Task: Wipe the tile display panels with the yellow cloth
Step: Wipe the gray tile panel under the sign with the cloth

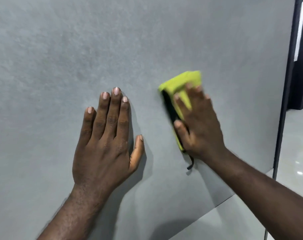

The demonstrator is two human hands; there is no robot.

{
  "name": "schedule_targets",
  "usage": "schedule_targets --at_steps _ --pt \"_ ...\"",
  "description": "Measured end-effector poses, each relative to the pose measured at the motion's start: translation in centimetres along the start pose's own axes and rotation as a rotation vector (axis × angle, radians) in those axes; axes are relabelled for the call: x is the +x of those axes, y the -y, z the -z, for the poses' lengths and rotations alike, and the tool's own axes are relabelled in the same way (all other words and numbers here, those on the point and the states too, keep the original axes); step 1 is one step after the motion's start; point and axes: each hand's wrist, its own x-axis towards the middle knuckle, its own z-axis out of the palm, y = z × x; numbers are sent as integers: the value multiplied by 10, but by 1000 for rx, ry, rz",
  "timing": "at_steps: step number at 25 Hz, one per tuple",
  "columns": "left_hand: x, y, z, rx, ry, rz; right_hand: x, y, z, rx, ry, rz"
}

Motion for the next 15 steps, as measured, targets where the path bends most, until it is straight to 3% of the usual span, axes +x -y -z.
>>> schedule_targets --at_steps 2,3,4,6,7,8,10,11,12,14,15 --pt "-3 -1 -1 5 17 -15 14 8 -2 170 -127 -571" --pt "-4 -2 -1 5 17 -14 19 20 -3 184 -141 -685" --pt "-4 -3 -2 -1 14 -12 14 28 -5 145 -122 -547" --pt "-4 -4 -1 -3 9 -32 -8 24 -6 13 -22 -8" --pt "-4 -3 -1 3 10 -55 -11 14 -4 1 -22 28" --pt "-4 -1 -1 6 18 -79 -16 5 -8 27 -85 -151" --pt "-6 1 -1 0 35 -111 -17 11 -13 160 -245 -793" --pt "-7 0 -1 -5 41 -128 -23 23 -15 174 -264 -927" --pt "-8 1 -1 -16 49 -156 -35 38 -17 144 -223 -837" --pt "-13 1 -3 -23 69 -231 -75 58 -21 57 -18 -313" --pt "-14 1 -4 -30 80 -265 -92 58 -21 53 22 -203"
